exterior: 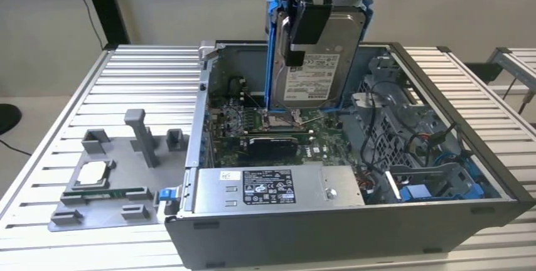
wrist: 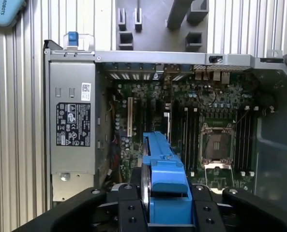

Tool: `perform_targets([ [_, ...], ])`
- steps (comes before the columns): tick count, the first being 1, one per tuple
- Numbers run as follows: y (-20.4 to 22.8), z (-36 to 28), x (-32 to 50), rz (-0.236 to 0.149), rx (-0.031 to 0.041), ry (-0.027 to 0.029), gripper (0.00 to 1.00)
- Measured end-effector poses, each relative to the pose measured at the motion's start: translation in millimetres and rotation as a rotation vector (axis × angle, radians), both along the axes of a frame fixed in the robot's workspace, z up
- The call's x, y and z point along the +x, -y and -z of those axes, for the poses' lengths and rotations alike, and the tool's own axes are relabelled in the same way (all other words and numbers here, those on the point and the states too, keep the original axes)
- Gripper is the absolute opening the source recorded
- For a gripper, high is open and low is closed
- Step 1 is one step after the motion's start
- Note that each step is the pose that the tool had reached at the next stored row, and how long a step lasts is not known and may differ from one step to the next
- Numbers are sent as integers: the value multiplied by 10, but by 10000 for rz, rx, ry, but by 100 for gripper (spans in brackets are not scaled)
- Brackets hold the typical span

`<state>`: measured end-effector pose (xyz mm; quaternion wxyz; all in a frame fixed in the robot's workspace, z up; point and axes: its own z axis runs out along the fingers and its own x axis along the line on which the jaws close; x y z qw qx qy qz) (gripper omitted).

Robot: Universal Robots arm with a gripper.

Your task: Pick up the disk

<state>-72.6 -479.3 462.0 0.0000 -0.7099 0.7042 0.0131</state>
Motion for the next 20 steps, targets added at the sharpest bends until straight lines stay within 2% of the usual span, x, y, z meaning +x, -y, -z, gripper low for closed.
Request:
perform_targets([
  [9,226,21,39,23,0,0,0],
  [20,461,30,107,52,0,0,0],
])
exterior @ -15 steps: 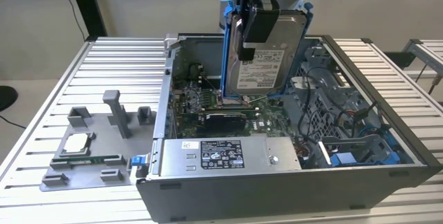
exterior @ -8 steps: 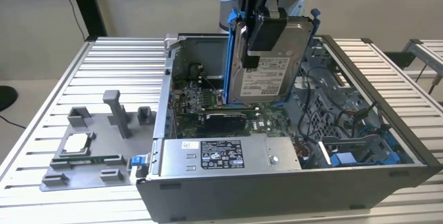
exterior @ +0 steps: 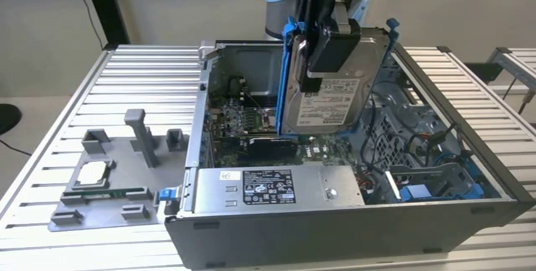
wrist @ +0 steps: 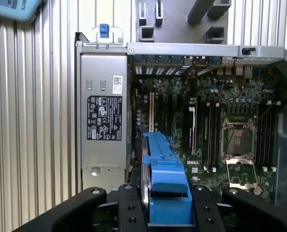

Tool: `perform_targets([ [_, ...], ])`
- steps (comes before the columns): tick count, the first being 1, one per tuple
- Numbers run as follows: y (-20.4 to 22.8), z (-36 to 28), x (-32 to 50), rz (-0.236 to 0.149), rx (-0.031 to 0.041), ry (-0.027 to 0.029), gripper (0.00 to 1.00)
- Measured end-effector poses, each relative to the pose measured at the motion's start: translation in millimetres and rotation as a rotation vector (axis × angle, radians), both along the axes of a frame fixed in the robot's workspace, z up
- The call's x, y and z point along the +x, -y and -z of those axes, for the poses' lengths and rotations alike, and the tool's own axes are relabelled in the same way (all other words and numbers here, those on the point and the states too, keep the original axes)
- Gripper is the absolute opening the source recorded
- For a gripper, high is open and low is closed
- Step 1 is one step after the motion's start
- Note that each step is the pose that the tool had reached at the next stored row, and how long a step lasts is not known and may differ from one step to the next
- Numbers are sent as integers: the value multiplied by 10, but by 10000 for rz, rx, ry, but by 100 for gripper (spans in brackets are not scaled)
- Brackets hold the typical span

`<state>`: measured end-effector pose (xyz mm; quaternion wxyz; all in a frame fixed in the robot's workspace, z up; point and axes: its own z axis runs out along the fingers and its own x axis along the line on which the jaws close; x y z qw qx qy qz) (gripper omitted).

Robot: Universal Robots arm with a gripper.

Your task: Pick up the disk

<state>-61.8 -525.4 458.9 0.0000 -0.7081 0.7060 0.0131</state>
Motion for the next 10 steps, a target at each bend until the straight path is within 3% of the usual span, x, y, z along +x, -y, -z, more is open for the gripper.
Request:
perform_targets([
  [10,199,14,134,3,-1,-1,0],
])
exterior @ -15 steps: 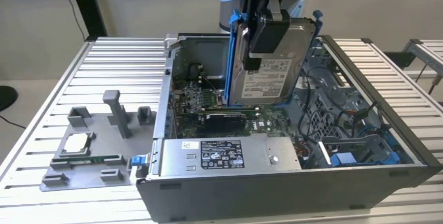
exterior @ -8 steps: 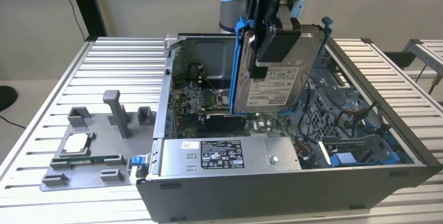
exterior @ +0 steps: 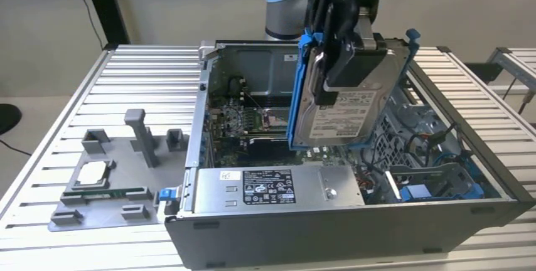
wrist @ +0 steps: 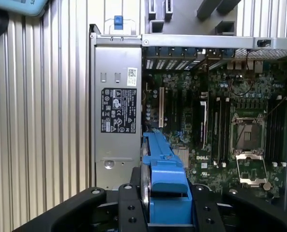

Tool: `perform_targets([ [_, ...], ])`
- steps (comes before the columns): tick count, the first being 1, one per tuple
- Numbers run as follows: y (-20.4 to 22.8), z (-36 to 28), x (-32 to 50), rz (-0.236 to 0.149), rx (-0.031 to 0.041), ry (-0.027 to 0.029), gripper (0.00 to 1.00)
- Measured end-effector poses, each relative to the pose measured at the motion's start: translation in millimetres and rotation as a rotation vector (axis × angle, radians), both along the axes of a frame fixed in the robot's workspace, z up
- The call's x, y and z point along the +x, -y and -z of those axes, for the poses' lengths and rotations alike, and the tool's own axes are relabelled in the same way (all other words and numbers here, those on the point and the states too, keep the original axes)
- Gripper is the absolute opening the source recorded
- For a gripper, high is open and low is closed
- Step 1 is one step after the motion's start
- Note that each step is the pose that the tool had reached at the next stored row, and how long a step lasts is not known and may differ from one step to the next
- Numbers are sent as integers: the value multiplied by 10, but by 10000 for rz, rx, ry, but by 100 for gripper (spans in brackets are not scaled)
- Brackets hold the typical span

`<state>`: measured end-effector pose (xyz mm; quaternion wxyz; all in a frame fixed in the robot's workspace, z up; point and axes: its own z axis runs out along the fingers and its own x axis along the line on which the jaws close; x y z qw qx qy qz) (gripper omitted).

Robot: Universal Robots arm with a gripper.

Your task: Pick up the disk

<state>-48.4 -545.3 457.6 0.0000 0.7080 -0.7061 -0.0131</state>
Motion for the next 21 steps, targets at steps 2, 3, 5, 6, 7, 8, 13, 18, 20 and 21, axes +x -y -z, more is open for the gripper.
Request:
perform_targets([
  [2,23,2,59,1,1,0,0],
  [3,35,3,95,0,0,0,0],
  [5,58,6,163,1,1,0,0],
  [6,69,7,199,1,1,0,0],
  [7,80,7,237,0,1,0,0],
  [8,92,8,277,0,1,0,0],
  [13,148,13,479,0,0,0,0],
  [18,204,19,673,1,1,0,0],
  [20,226,21,749,1,1,0,0],
  [21,237,22,787,0,1,0,0],
])
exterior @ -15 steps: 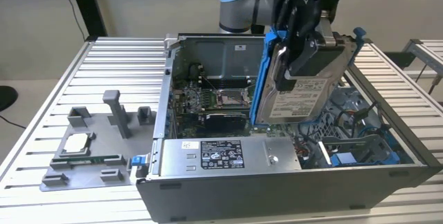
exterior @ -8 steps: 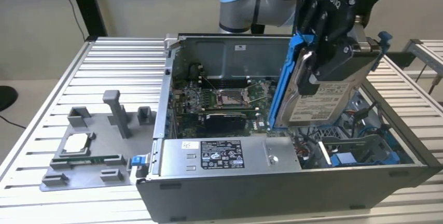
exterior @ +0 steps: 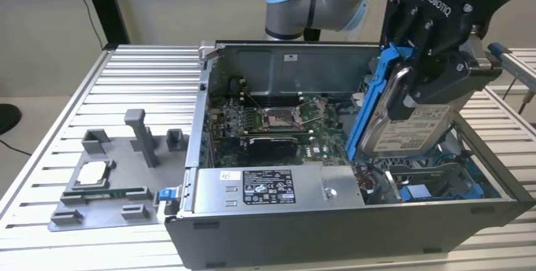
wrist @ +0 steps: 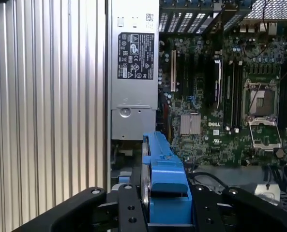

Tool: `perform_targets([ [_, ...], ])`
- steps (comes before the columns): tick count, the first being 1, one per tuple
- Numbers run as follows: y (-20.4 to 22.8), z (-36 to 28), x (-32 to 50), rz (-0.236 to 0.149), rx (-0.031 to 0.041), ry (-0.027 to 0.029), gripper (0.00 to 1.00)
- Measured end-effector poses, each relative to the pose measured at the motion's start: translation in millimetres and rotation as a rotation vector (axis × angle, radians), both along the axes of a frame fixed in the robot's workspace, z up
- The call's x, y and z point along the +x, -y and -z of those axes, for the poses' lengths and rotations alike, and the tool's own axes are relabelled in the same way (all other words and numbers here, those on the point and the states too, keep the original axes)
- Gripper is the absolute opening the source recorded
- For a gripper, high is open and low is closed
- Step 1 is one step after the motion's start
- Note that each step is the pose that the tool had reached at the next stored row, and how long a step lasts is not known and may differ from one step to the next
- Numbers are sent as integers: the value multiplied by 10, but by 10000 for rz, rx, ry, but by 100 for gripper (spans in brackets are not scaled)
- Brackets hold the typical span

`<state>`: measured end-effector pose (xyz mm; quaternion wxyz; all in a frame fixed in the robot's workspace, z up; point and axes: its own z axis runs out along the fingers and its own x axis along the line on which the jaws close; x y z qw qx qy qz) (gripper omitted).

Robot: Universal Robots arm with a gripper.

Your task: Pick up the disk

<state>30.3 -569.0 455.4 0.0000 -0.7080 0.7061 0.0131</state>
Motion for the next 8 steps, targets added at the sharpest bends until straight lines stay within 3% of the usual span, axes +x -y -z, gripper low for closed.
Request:
perform_targets([
  [8,86,9,303,0,-1,0,0],
])
